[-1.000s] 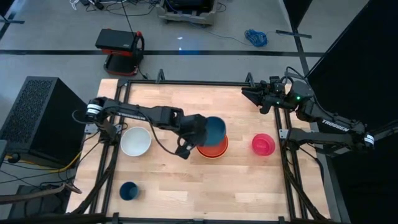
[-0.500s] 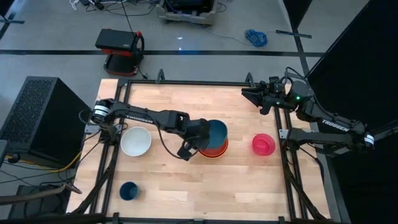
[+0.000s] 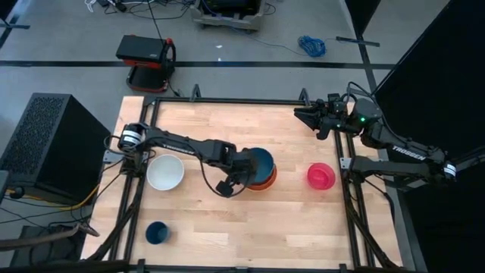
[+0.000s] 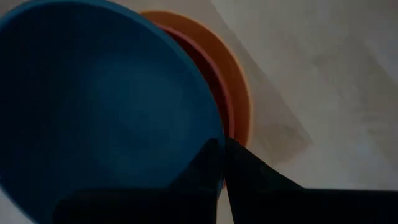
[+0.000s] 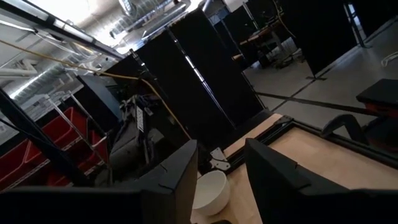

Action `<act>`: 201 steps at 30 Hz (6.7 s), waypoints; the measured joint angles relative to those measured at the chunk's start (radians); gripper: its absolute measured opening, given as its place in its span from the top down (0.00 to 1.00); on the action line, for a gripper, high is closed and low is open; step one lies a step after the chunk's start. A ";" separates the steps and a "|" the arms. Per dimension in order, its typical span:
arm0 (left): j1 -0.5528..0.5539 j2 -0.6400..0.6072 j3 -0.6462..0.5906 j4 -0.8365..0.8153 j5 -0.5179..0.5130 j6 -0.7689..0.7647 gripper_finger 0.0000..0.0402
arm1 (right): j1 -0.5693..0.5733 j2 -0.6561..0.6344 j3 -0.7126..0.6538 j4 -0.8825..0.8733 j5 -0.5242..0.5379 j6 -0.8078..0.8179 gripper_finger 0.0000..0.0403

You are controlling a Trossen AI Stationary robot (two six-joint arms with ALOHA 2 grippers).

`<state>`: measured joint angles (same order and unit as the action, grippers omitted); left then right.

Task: Nest bowls inside each other
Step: Stack the blue bowl on top of the orange bowl, then stack the white bowl on top of the blue bowl

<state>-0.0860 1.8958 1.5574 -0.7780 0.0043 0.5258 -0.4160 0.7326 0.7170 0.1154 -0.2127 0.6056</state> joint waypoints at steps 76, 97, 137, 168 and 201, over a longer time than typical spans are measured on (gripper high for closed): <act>0.021 0.075 0.138 -0.227 -0.037 -0.040 0.85 | 0.000 0.002 0.000 0.001 -0.001 -0.005 0.69; 0.057 0.069 0.282 -0.379 -0.144 -0.173 0.60 | 0.000 0.002 0.000 0.000 -0.003 -0.008 0.65; 0.035 -0.788 -0.498 -0.294 -0.082 -1.098 0.58 | 0.000 0.002 0.000 -0.016 -0.026 -0.035 0.59; -0.002 -0.807 -0.822 -0.204 0.098 -1.369 0.30 | 0.000 0.002 0.000 -0.030 -0.017 -0.035 0.55; -0.001 -0.804 -0.792 -0.014 0.017 -1.298 0.98 | 0.000 0.002 0.000 -0.033 -0.005 -0.032 0.60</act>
<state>-0.0874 1.0923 0.7650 -0.7922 0.0211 -0.7723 -0.4162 0.7347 0.7166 0.0822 -0.2180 0.5733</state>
